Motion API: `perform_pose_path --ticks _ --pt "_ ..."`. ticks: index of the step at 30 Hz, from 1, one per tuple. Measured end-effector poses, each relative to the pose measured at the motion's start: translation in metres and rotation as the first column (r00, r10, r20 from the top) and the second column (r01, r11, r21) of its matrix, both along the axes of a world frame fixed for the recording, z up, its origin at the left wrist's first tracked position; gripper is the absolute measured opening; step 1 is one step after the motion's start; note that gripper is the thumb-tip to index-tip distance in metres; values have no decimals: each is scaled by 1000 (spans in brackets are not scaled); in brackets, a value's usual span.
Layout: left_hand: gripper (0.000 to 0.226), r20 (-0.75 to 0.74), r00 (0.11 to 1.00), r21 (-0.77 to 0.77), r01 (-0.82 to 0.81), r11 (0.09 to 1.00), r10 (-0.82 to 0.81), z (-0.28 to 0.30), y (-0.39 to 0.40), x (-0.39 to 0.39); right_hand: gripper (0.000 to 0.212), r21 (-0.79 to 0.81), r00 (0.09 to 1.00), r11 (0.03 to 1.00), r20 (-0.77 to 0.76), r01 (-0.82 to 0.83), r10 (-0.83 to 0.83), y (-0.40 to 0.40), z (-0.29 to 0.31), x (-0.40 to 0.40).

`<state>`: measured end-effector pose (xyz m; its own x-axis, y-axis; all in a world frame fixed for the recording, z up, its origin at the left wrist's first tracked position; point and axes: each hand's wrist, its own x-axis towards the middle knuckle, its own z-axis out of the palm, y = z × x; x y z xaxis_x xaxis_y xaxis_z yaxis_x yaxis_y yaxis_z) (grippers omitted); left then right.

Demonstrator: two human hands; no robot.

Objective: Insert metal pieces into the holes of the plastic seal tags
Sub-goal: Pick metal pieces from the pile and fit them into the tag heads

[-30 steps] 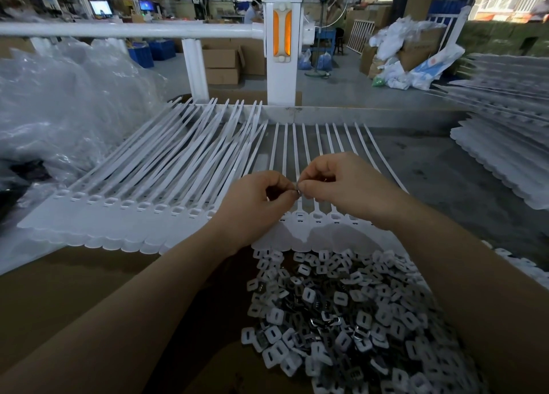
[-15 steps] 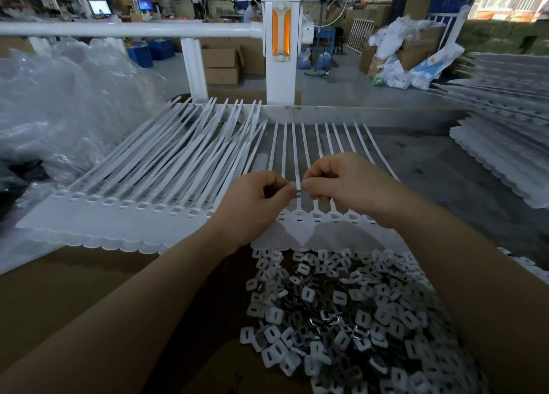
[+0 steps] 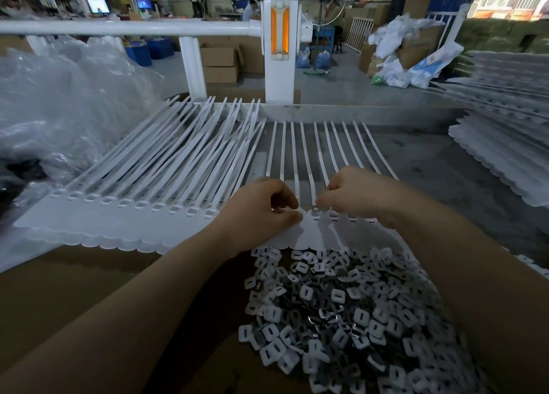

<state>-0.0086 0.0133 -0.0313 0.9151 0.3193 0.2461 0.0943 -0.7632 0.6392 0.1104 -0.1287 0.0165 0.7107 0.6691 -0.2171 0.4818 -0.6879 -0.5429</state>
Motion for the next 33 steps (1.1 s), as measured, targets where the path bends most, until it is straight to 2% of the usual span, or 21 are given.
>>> perform_pose_path --ticks 3,7,17,21,28,33 --pt "16 -8 1000 44 5 999 -4 0 0 -1 21 -24 1000 1000 19 6 -6 1 -2 -1" --pt "21 -9 1000 54 5 999 -5 0 0 0 27 -16 1000 1000 16 11 -11 1 -4 -1" --pt "22 -8 1000 61 14 998 -14 -1 0 -1 20 -37 1000 999 30 -2 3 2 -6 -1" --pt "23 -10 1000 58 13 998 -13 0 0 -2 25 -14 1000 1000 21 -10 10 4 -9 -1" --pt "22 -18 1000 55 17 998 -16 0 1 -2 31 -9 999 1000 39 -16 16 3 -10 1" --pt "16 -35 999 43 23 999 -21 1 2 -1 26 28 1000 1000 18 -5 4 2 -10 6"
